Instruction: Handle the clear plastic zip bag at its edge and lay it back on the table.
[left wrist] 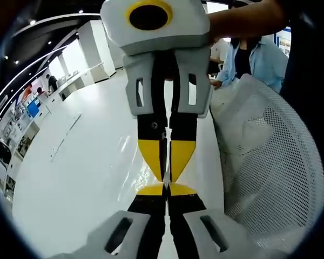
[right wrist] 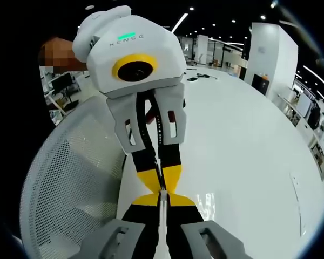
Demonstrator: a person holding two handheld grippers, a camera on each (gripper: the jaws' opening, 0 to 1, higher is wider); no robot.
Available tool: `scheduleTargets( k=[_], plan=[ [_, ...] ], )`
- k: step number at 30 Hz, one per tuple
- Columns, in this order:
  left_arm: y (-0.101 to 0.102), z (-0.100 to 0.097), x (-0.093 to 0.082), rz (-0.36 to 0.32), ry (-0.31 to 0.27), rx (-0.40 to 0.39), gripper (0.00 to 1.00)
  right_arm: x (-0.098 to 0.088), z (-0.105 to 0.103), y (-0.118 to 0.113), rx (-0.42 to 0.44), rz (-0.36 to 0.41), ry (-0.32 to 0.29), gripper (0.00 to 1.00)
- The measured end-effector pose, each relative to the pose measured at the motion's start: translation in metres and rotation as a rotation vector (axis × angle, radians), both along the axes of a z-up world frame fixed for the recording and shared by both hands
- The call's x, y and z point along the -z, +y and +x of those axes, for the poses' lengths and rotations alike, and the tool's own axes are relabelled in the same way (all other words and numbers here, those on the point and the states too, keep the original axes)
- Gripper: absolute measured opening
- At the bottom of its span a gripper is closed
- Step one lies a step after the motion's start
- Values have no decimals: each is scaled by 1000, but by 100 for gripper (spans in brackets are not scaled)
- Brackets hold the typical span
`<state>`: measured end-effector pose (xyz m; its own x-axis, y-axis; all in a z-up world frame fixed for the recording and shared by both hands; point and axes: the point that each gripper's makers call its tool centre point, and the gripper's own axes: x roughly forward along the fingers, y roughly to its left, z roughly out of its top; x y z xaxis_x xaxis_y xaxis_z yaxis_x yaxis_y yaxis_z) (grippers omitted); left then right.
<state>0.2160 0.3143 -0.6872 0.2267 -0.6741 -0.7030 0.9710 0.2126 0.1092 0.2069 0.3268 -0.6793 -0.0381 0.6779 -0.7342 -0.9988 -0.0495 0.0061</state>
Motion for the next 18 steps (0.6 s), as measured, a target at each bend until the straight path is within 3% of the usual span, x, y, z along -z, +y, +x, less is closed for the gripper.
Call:
scheduleTargets(
  k=[18],
  plan=[
    [1,0,2,-18,61,-28,0,5,0,-9,4,-14,-1,0]
  ],
)
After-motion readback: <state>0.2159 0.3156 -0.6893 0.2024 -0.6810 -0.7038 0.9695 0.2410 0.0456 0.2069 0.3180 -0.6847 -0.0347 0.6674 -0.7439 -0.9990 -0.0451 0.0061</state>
